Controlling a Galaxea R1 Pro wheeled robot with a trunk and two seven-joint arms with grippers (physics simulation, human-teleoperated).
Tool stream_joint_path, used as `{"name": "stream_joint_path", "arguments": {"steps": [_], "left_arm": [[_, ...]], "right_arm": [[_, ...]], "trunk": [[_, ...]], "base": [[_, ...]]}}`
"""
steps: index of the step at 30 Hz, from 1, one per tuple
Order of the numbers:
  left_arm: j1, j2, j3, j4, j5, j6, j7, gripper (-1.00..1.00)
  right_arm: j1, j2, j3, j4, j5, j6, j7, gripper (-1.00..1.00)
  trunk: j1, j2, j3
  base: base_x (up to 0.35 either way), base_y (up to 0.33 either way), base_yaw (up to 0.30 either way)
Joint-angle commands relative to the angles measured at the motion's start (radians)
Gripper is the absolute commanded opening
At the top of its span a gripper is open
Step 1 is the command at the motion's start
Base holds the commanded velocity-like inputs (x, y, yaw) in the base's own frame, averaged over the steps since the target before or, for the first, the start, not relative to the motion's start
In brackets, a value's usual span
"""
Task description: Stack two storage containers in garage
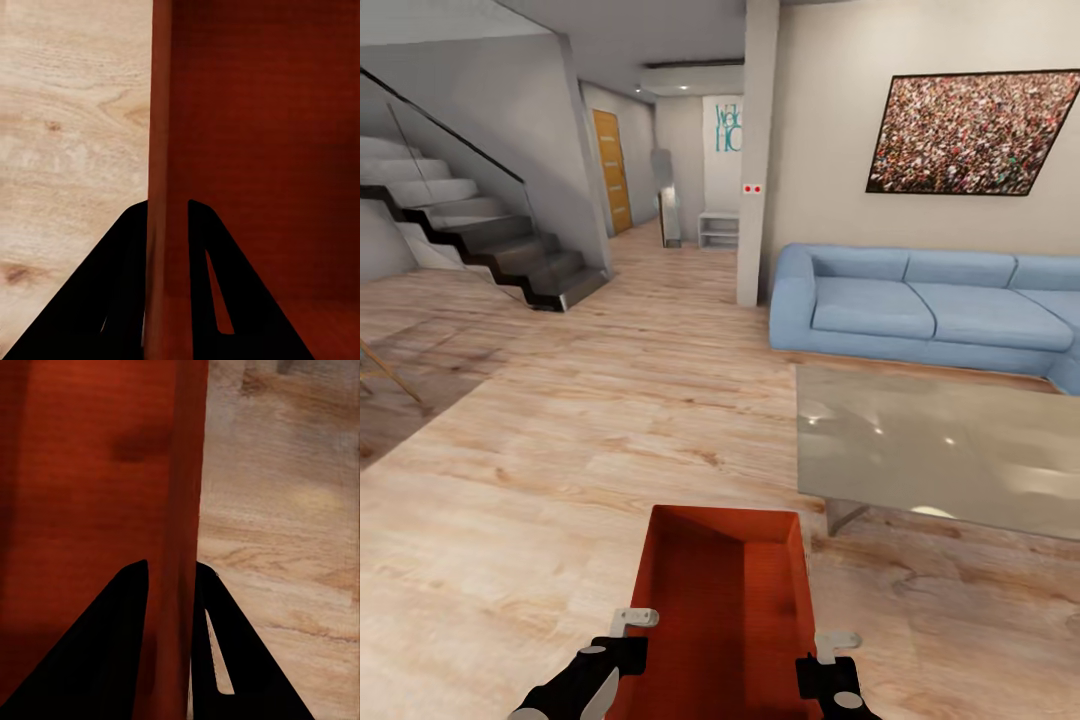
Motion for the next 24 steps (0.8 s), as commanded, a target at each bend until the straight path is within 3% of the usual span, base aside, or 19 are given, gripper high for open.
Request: {"name": "stream_joint_path", "arguments": {"steps": [1,7,24], "left_arm": [[0.000,0.004,0.005,0.002,-0.001,0.007,0.013,-1.00],[0.000,0.004,0.005,0.002,-0.001,0.007,0.013,-1.00],[0.000,0.003,0.004,0.002,0.000,0.007,0.013,-1.00]], "right_arm": [[-0.001,-0.013,-0.017,-0.003,0.009,-0.015,-0.011,-1.00],[-0.001,-0.013,-0.017,-0.003,0.009,-0.014,-0.011,-1.00],[-0.001,-0.013,-0.017,-0.003,0.009,-0.009,-0.011,-1.00]], "trunk": [[0.000,0.000,-0.001],[0.000,0.000,-0.001],[0.000,0.000,-0.001]], "base": [[0.000,0.000,0.300],[0.000,0.000,0.217],[0.000,0.000,0.008]]}}
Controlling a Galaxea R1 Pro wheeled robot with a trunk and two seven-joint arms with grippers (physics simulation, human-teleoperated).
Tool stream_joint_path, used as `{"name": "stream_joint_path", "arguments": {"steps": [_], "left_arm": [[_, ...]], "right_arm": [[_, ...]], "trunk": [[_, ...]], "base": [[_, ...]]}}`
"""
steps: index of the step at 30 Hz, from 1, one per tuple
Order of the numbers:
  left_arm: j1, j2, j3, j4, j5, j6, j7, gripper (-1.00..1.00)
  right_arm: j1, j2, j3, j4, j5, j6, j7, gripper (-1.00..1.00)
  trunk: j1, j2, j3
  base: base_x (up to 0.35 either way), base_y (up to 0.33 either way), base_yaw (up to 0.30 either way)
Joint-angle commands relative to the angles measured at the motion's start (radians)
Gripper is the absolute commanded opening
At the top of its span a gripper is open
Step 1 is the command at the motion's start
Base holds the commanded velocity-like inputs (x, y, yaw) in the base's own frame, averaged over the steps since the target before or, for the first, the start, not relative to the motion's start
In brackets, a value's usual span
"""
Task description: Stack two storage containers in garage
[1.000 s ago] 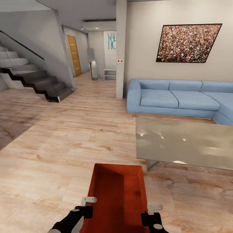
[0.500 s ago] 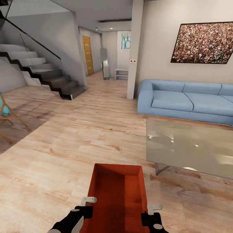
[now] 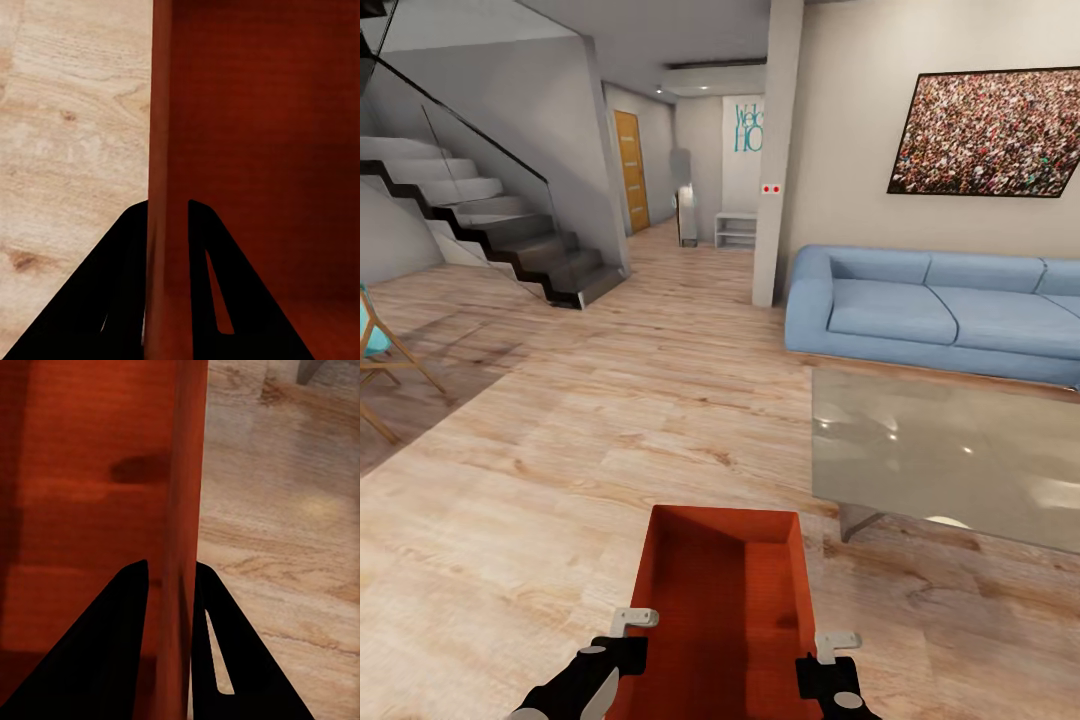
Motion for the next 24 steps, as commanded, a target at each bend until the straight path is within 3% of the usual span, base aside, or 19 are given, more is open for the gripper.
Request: {"name": "stream_joint_path", "arguments": {"steps": [1,8,19,24], "left_arm": [[0.000,0.002,0.006,0.001,-0.003,0.007,0.013,-1.00],[0.000,0.002,0.006,0.001,-0.002,0.008,0.013,-1.00],[0.000,0.004,0.005,0.001,-0.002,0.007,0.013,-1.00],[0.000,0.004,0.005,0.001,-0.003,0.007,0.012,-1.00]], "right_arm": [[-0.001,-0.013,-0.018,-0.002,0.011,-0.009,-0.011,-1.00],[-0.001,-0.013,-0.018,-0.003,0.011,-0.010,-0.011,-1.00],[-0.001,-0.012,-0.018,-0.002,0.011,-0.006,-0.011,-1.00],[-0.001,-0.011,-0.018,-0.002,0.011,-0.005,-0.011,-1.00]], "trunk": [[0.000,0.000,-0.001],[0.000,0.000,-0.001],[0.000,0.000,-0.001],[0.000,0.000,-0.001]], "base": [[0.000,0.000,0.000],[0.078,0.000,0.000],[0.309,0.000,0.006],[0.323,0.000,0.232]]}}
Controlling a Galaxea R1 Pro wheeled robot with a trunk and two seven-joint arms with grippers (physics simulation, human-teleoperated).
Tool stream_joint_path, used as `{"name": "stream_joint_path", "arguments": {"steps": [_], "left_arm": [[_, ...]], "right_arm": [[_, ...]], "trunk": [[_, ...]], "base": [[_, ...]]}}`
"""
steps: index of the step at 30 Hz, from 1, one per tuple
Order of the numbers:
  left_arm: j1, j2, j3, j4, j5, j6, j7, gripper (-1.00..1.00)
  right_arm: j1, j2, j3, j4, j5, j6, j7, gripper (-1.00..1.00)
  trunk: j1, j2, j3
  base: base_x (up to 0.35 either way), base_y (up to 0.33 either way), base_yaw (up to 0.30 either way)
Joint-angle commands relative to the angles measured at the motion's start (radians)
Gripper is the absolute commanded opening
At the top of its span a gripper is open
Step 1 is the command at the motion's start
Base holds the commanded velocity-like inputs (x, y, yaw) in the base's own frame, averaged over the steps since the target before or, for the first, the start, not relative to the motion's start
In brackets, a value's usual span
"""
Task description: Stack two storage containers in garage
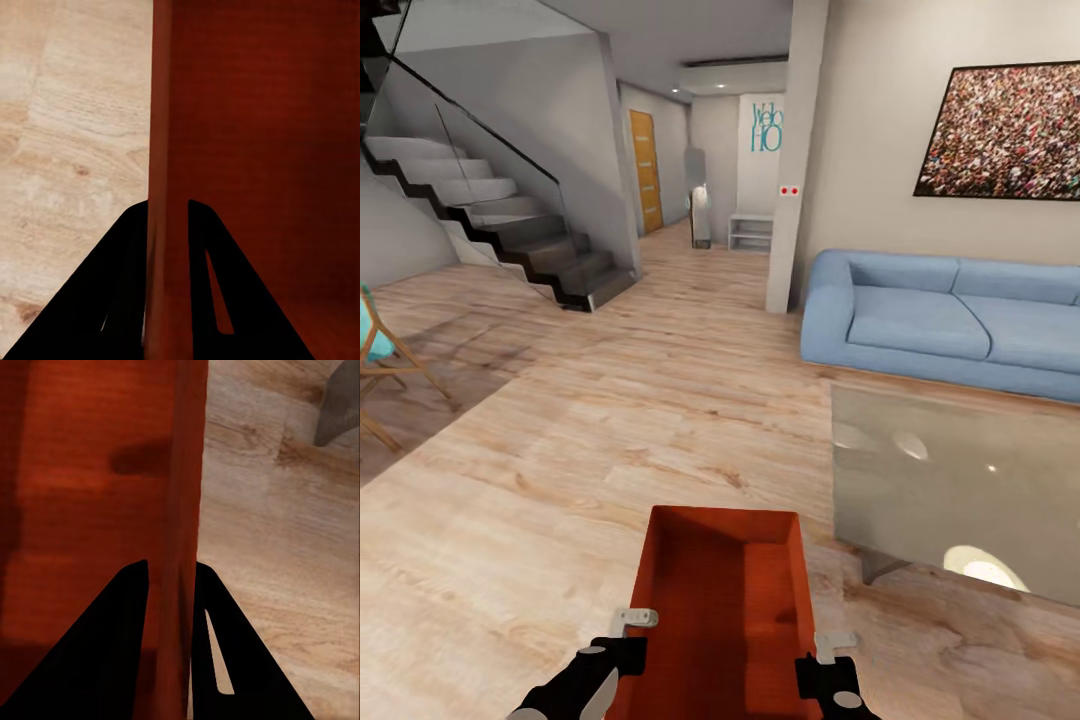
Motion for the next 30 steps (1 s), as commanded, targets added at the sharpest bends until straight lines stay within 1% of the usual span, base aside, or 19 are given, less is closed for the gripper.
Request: {"name": "stream_joint_path", "arguments": {"steps": [1,4,7,30], "left_arm": [[0.000,0.002,0.005,0.001,-0.004,0.007,0.013,-1.00],[0.000,0.002,0.005,0.001,-0.004,0.007,0.013,-1.00],[0.000,0.002,0.005,0.001,-0.004,0.007,0.013,-1.00],[0.000,0.002,0.005,0.001,-0.004,0.007,0.013,-1.00]], "right_arm": [[-0.001,-0.013,-0.015,-0.002,0.005,-0.009,-0.010,-1.00],[-0.001,-0.013,-0.015,-0.002,0.005,-0.010,-0.010,-1.00],[-0.001,-0.014,-0.015,-0.002,0.005,-0.009,-0.009,-1.00],[-0.001,-0.013,-0.015,-0.003,0.005,-0.007,-0.008,-1.00]], "trunk": [[0.001,0.000,-0.001],[0.001,0.000,-0.001],[0.001,0.000,-0.001],[0.001,0.000,-0.001]], "base": [[0.323,0.000,0.269],[0.324,0.000,0.255],[0.323,0.000,0.078],[0.323,0.000,0.002]]}}
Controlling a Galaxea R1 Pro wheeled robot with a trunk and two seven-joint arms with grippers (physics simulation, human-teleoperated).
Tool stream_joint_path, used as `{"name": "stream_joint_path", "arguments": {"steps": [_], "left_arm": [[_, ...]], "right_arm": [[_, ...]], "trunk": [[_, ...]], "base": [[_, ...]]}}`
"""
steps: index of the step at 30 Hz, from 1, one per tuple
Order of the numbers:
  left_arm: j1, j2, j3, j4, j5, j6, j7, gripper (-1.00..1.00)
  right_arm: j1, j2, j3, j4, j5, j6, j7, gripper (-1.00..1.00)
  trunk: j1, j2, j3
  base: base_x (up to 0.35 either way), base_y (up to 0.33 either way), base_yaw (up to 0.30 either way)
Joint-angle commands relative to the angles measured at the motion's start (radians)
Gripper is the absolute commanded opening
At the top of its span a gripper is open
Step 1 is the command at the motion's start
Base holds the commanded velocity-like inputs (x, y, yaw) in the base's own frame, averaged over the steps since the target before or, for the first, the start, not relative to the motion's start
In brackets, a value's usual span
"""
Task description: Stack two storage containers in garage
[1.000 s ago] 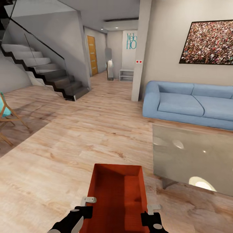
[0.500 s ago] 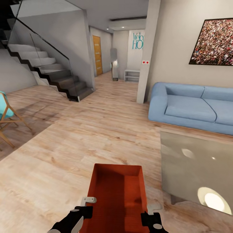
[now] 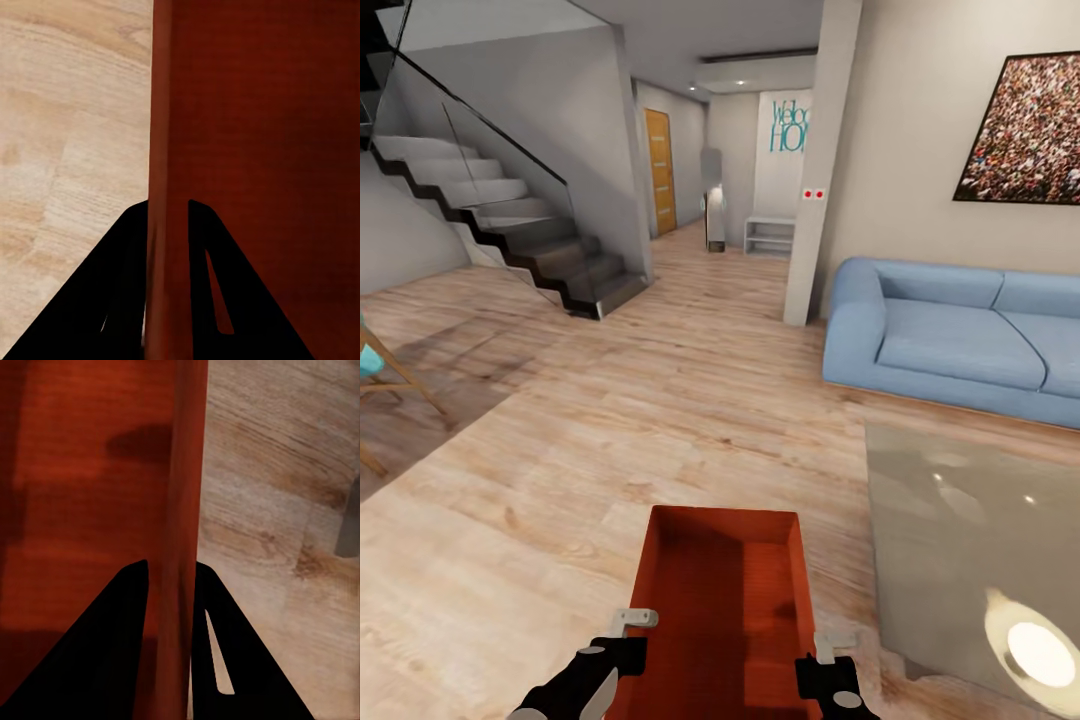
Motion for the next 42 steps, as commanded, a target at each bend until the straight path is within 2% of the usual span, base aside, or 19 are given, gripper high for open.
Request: {"name": "stream_joint_path", "arguments": {"steps": [1,42], "left_arm": [[0.000,0.002,0.005,0.000,-0.005,0.007,0.013,-1.00],[0.000,0.002,0.005,0.000,-0.006,0.008,0.013,-1.00]], "right_arm": [[-0.001,-0.013,-0.015,-0.001,0.005,-0.009,-0.007,-1.00],[-0.001,-0.014,-0.015,-0.001,0.005,-0.013,-0.008,-1.00]], "trunk": [[0.001,0.000,-0.001],[0.001,0.000,-0.001]], "base": [[0.324,0.000,0.000],[0.323,0.000,0.000]]}}
